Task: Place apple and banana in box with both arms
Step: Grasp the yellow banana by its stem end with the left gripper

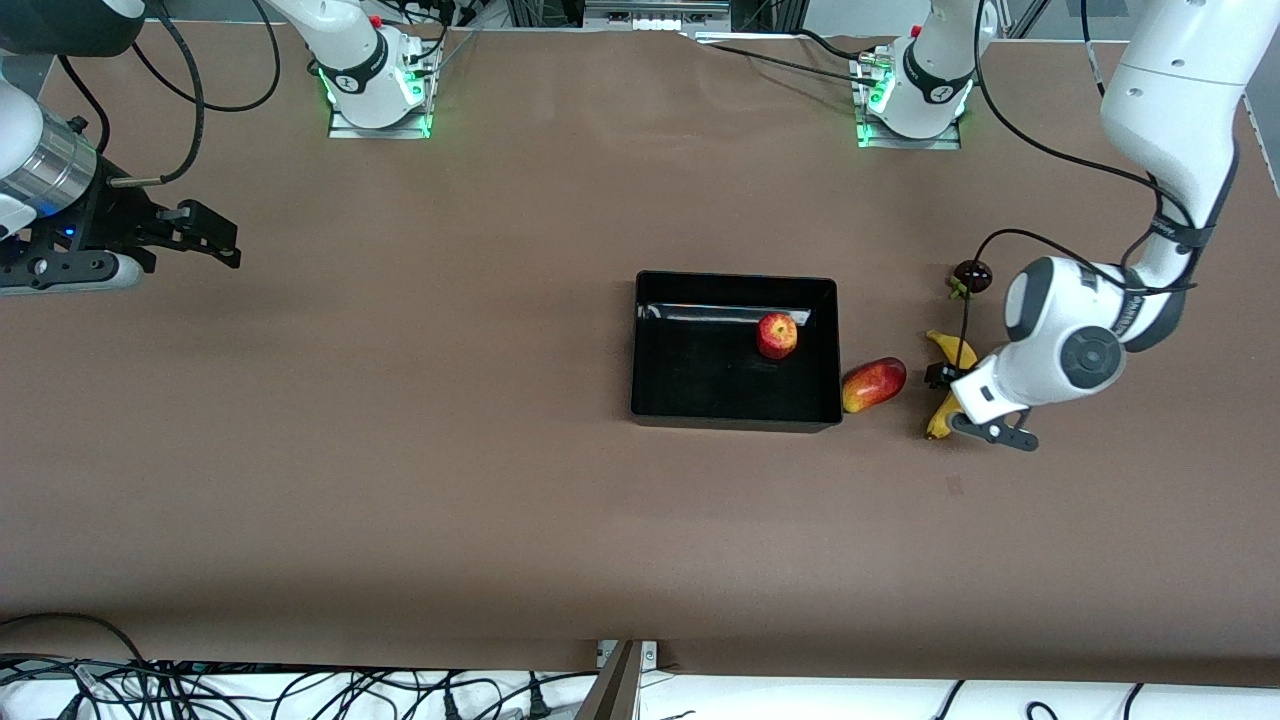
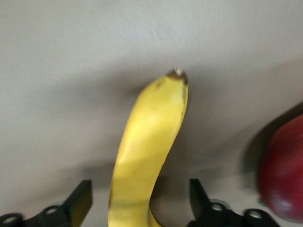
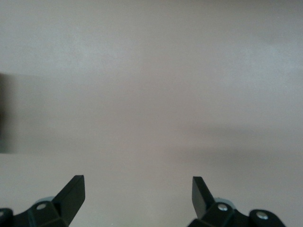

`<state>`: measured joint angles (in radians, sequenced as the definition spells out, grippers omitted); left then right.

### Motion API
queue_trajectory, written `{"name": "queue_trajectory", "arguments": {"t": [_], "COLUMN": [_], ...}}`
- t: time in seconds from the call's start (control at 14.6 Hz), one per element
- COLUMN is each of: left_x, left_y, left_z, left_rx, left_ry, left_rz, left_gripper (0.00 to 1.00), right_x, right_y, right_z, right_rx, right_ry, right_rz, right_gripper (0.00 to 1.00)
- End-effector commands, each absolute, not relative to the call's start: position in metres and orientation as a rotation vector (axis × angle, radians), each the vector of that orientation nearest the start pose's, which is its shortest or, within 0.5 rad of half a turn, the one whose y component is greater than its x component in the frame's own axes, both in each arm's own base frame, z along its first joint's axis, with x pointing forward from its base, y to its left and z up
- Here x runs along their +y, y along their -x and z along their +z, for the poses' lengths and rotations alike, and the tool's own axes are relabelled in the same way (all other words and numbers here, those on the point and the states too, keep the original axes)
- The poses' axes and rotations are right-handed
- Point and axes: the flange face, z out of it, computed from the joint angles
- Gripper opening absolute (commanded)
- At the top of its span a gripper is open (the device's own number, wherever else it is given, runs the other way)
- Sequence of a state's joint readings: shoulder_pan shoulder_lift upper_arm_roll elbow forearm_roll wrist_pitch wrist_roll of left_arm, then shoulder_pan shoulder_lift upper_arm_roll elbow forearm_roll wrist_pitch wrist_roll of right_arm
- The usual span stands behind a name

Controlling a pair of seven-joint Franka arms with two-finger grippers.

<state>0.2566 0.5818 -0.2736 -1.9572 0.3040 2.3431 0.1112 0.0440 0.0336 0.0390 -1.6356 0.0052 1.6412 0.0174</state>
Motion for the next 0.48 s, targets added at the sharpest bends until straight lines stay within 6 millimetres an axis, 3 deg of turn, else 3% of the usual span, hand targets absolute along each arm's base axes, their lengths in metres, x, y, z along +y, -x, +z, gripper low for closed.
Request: {"name": "queue_trajectory", "arguments": {"t": [0.0, 0.07, 0.27, 0.41], "left_x": [-0.001, 0.002, 0.003, 0.003], "left_y": [-0.595, -0.595, -0.597, -0.606], "left_z": [0.181, 0.181, 0.190, 0.224], "left_rx": [0.606, 0.602, 0.595, 0.578], "left_ry": [2.988, 2.989, 2.979, 2.952], "left_rz": [0.215, 0.215, 0.231, 0.240], "left_gripper": [0.17, 0.00, 0.00, 0.00], "right_x": [0.047, 0.047, 0.047, 0.047], "right_y": [-0.568, -0.569, -0.569, -0.569], "right_z": [0.586, 0.587, 0.586, 0.586], "right_rx": [-0.101, -0.101, -0.101, -0.101], "right_ry": [3.140, 3.140, 3.140, 3.140], "right_rz": [0.026, 0.024, 0.026, 0.026], "right_gripper": [1.00, 1.00, 1.00, 1.00]}}
